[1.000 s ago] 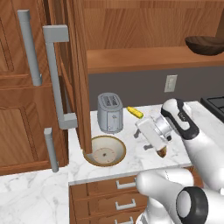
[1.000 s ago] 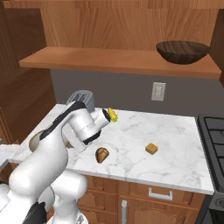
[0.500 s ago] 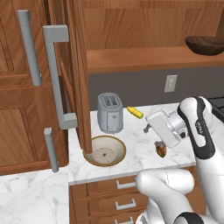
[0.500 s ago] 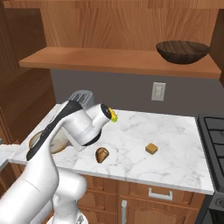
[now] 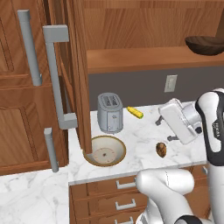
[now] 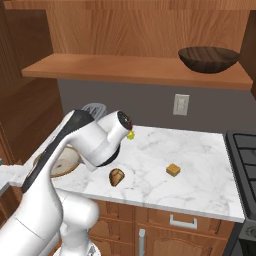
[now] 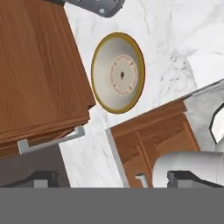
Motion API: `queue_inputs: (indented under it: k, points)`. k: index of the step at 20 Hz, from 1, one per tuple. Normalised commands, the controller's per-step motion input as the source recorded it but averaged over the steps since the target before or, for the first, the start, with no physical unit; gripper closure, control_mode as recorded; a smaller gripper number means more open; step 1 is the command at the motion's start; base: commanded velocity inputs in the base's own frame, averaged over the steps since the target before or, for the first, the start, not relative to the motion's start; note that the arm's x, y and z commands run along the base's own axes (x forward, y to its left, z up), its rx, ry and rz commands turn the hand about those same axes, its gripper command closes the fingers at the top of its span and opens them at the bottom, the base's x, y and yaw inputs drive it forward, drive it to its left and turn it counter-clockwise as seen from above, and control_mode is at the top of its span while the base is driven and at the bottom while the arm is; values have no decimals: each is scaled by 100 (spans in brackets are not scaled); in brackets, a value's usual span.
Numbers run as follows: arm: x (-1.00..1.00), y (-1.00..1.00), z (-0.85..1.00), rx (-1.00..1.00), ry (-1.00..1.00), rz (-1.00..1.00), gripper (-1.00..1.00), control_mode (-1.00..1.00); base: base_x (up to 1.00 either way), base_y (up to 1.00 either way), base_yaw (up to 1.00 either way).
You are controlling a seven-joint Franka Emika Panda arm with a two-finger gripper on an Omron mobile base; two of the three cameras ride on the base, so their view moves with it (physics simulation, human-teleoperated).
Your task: Pick both bowls and place them on the counter. Then place the bread in one bowl and place the cake in the other bowl.
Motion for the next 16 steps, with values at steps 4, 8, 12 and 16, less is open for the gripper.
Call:
queue_inputs:
  k: [4,8,12,16]
  points:
    - [-21,-32,49,0,13,-17,-100,-100,0,0,0]
    - [-17,-32,41,0,16,-28,-100,-100,0,0,0]
    - [-14,-34,34,0,12,-36,-100,-100,0,0,0]
    - [-17,-33,42,0,8,-38,-100,-100,0,0,0]
